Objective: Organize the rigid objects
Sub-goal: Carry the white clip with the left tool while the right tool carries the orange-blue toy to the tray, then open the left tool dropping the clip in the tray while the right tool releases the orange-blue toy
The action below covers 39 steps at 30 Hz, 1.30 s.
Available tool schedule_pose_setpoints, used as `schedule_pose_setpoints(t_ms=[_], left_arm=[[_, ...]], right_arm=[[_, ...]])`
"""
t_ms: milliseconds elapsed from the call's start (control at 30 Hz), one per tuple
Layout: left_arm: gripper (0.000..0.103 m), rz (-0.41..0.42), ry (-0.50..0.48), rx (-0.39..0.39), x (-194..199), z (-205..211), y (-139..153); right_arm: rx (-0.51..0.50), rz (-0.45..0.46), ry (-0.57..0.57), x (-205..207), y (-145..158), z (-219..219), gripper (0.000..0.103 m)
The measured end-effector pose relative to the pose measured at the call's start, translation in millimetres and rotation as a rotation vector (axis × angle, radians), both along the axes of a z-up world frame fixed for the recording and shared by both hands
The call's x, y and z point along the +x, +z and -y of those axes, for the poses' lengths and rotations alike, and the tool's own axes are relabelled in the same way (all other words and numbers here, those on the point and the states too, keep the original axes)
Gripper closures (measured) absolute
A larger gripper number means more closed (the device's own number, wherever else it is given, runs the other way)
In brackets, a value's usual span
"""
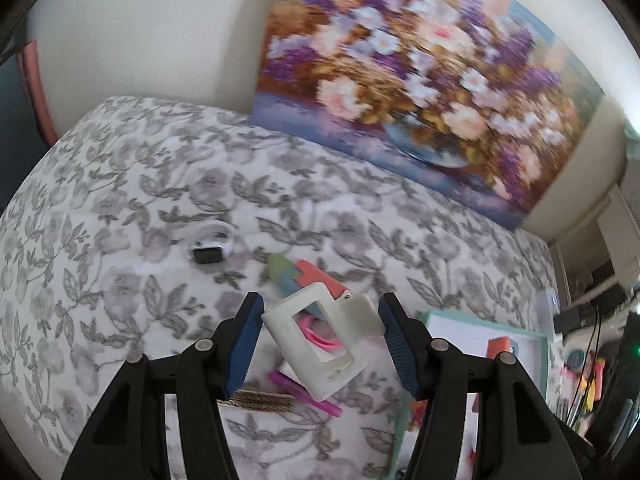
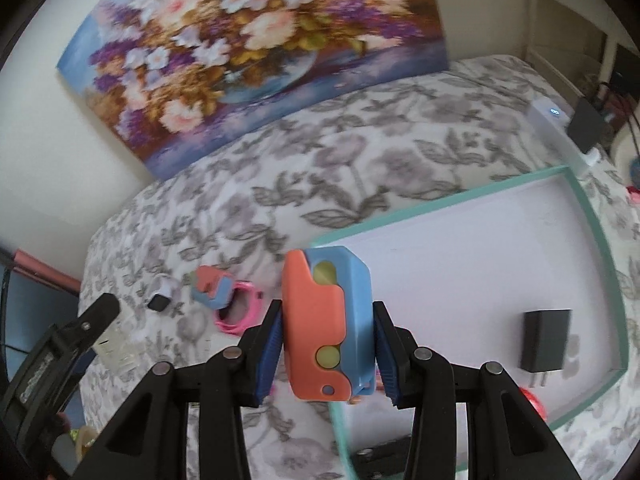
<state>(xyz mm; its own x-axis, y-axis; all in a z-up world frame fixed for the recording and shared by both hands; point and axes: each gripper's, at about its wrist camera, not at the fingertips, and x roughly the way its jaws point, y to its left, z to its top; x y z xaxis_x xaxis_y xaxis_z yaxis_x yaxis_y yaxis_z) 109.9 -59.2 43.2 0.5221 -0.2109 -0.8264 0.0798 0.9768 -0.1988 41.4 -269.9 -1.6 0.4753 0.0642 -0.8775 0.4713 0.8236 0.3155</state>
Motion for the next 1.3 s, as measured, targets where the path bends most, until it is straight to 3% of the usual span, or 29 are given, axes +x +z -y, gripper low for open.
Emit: schedule_pose_setpoints(t_ms=[267,633,1300], left_arm=[[0.042,-0.026,-0.135,-0.011,-22.1,60.8,-2.2],[0.042,-0.064,-0.285,0.01,-46.3,129.4,-21.0],[0.041,-0.152,-0.381,0.141,-59.2,174.4,-69.6]], right_arm=[[-0.027,-0.043,-0.105,-20.1,-8.1,47.7,0.058],[0.0,-0.02,-0.204,-45.6,-5.0,97.5,0.058],[0.029,-0.126,-0.185,-43.3,-43.8,100.4,0.057]])
